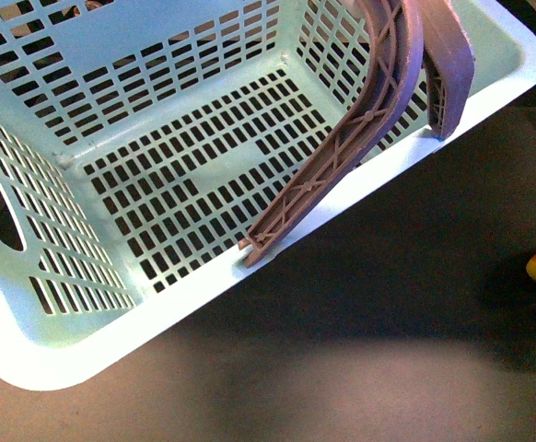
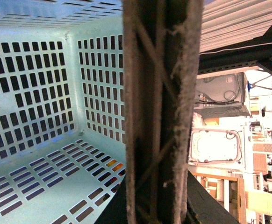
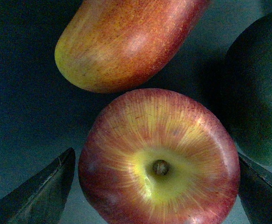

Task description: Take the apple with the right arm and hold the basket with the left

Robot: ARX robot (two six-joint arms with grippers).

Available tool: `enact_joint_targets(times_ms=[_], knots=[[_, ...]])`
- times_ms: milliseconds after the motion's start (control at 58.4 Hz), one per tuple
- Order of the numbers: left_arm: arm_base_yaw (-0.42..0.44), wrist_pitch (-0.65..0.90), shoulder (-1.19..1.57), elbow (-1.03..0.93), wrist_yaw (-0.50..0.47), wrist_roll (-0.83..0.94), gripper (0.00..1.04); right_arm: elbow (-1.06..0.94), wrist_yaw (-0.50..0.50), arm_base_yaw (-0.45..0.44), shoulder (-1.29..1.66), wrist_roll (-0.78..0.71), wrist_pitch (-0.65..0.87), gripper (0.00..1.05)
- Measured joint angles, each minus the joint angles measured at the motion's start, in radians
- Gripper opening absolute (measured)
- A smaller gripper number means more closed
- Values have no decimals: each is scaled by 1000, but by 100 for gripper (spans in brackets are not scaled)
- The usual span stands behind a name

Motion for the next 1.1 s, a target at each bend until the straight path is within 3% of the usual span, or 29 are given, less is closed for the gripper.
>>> enact_joint_targets(times_ms=[86, 205, 325, 531, 651, 805, 890, 1096], knots=[[0, 0, 0, 0, 0, 0, 7, 6, 0, 0, 7, 5, -6, 96], [0, 0, 0, 0, 1, 0, 7, 6, 2, -1, 11, 11, -12, 83], [0, 0, 0, 0, 1, 0, 7, -5, -13, -10, 6, 10, -9, 80], [0, 0, 0, 0, 1, 0, 7, -134, -105, -51, -114, -35, 13, 80], [0, 0, 0, 0, 0, 0, 7, -252, -224, -58, -344, -74, -26, 80], [0, 0, 0, 0, 1, 0, 7, -328, -316, 39, -749, -38, -217, 80], [0, 0, 0, 0, 0, 0, 7, -298, -306, 142, -990, 24, -318, 80], [0, 0, 0, 0, 1, 0, 7, -200, -232, 336, -1202, 132, -381, 80]])
